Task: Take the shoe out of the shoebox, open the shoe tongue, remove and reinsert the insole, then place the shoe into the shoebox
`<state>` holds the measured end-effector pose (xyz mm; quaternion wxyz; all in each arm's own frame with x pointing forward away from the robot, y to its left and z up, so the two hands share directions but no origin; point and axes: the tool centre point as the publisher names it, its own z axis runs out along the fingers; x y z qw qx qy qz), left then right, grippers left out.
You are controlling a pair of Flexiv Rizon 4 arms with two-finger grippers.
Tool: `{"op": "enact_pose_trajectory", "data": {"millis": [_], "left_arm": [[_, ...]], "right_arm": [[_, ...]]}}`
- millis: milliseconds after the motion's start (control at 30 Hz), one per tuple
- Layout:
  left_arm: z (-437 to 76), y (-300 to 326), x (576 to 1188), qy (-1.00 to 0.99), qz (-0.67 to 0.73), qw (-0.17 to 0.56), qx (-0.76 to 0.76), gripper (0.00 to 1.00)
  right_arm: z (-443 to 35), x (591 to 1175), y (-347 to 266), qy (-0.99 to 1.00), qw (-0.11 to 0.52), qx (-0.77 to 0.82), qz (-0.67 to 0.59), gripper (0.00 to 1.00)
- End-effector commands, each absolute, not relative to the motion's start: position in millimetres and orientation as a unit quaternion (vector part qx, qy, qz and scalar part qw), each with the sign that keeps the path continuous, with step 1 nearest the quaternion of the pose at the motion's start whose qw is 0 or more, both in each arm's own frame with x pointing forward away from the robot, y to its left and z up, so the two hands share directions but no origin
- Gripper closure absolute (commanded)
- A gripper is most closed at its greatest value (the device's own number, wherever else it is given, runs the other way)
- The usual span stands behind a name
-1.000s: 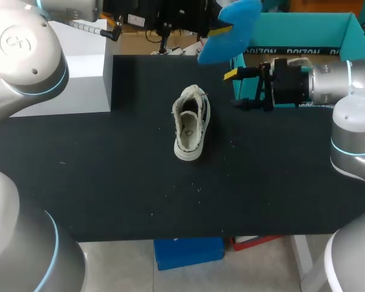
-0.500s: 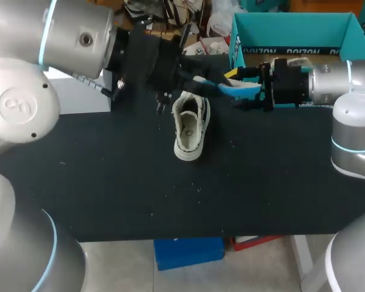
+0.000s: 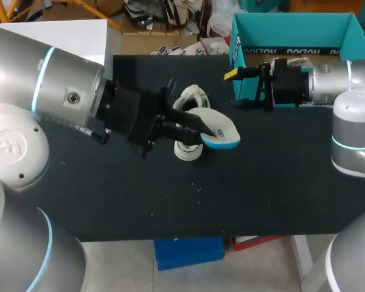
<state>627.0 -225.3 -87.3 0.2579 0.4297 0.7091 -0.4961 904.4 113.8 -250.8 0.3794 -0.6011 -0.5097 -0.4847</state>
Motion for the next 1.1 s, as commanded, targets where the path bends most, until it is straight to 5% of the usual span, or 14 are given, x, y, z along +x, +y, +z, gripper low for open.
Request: {"op": "enact_pose_trajectory", "data": {"millis": [33,300,633,1100], "left_arm": [[-96,-218,618,0.701,-0.507,0.282,0.415,1.0],[-98,-230,593,0.651,-0.509,0.326,0.459,1.0],[-166,-223,579,0.611,-0.461,0.392,0.51,1.0],[-236,-195,622,0.58,-0.447,0.453,0.508,1.0]], "right_arm": [[-252,905,115,-0.509,0.379,-0.602,-0.485,0.0],[-252,905,115,-0.509,0.379,-0.602,-0.485,0.0],[-252,905,115,-0.509,0.379,-0.602,-0.485,0.0],[-252,905,115,-0.509,0.379,-0.602,-0.485,0.0]]}}
